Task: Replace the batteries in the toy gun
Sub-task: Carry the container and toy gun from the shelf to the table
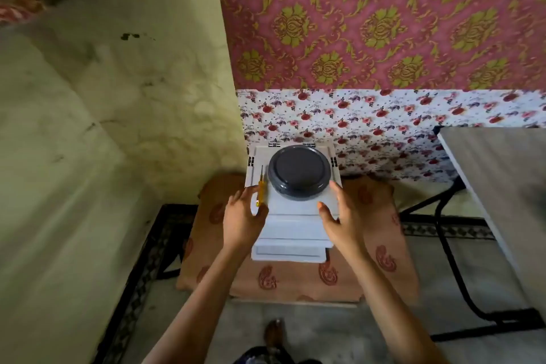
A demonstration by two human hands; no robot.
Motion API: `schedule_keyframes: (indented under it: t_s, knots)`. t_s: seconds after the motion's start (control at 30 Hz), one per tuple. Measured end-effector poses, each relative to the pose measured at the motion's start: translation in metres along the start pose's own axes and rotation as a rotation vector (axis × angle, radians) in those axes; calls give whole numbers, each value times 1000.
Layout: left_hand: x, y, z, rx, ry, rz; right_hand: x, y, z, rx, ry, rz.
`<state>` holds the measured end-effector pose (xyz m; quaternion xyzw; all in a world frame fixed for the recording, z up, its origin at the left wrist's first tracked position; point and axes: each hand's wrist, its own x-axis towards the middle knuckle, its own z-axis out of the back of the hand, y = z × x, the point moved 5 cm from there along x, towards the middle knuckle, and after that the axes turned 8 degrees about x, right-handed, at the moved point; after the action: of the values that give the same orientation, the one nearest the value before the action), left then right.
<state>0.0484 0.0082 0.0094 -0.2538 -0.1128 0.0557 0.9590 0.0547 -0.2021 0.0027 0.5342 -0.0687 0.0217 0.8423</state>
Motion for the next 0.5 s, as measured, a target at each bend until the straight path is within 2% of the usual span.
schedule_keyframes:
  t_s: [0.13, 0.27, 0.4, 0.5]
  knots:
    - [55, 25, -33, 65, 206, 145, 42, -14, -15, -38, -58, -140]
    - [86, 32, -63, 127, 387, 233, 71, -37, -24, -40, -40, -258]
    - [98, 37, -80, 201, 429, 255, 85, -58, -28, -25, -43, -395]
    - [102, 45, -85, 163, 411, 322, 92, -70, -31, 32, -48, -478]
